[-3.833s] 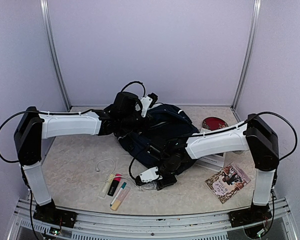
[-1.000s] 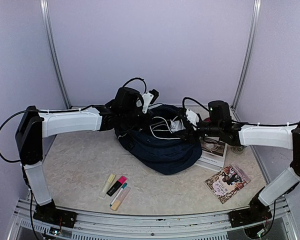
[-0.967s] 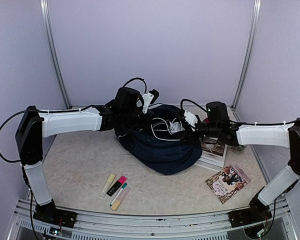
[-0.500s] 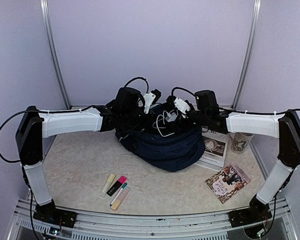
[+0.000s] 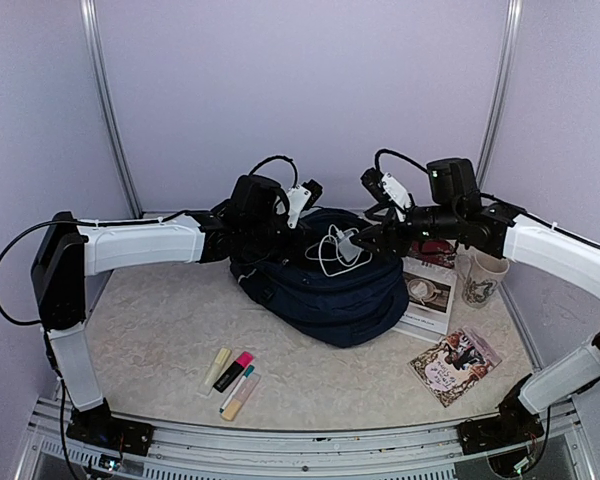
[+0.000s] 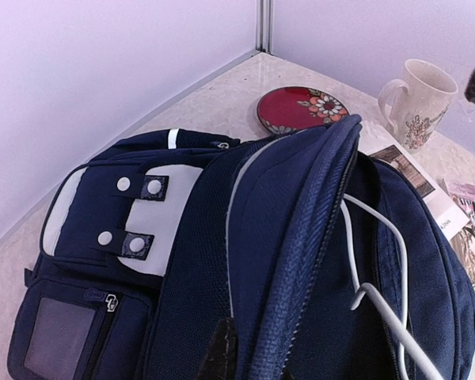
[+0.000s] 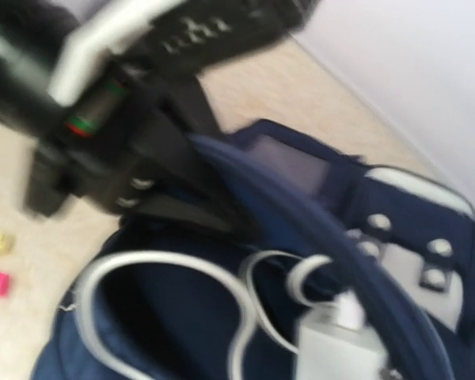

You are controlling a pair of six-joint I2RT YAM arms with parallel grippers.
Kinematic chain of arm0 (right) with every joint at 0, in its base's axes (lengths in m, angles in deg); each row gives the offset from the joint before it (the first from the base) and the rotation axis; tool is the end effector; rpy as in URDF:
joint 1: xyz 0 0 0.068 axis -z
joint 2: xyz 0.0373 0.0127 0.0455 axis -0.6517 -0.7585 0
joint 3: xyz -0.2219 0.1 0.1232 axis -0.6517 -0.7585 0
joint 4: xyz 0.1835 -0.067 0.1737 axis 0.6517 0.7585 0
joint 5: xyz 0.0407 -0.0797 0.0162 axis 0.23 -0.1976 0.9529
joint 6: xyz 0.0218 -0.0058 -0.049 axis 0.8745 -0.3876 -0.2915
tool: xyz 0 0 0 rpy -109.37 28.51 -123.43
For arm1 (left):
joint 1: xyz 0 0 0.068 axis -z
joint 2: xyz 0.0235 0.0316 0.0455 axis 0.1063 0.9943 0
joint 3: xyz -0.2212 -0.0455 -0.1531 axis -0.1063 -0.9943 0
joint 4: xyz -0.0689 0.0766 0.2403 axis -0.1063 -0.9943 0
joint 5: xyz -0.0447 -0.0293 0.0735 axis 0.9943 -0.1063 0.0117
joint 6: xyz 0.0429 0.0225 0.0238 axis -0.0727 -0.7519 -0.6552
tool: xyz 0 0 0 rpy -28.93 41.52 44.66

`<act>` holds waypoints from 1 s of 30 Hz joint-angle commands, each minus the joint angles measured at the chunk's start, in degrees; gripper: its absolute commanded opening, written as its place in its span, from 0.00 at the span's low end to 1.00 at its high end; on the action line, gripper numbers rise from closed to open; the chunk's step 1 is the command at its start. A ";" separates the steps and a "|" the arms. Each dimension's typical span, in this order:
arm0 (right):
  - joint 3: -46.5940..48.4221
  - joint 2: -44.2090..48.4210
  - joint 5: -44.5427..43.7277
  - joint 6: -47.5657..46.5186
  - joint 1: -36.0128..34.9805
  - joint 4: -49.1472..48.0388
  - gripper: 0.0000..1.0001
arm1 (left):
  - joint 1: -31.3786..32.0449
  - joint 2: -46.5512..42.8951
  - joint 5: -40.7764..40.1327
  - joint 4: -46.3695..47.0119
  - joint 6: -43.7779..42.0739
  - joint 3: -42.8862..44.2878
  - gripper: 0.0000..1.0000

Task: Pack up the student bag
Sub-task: Place the charger in the upper front pocket of the bag, then adjust the charger in the upper front pocket of the bag.

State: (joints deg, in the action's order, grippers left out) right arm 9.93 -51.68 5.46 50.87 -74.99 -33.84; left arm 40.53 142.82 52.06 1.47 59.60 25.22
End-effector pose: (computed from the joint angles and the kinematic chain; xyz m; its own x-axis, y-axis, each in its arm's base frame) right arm 0.2575 0.1915 0.3347 -0.1496 -0.3788 -0.9133 -0.8605 0.5048 -0.0684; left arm 0.3052 -0.3256 0.2749 -0.2599 0.3421 -0.9030 0.7712 0.6363 0.0191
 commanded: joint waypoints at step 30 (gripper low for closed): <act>-3.69 -27.88 -5.71 31.53 1.67 -34.61 0.28 | 2.17 -3.10 4.52 3.76 -3.68 1.30 0.00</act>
State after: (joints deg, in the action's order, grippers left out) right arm 4.36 -76.18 3.71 81.88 -73.97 -69.18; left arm 41.12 142.82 52.96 0.42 56.37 25.22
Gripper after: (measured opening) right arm 0.283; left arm 0.053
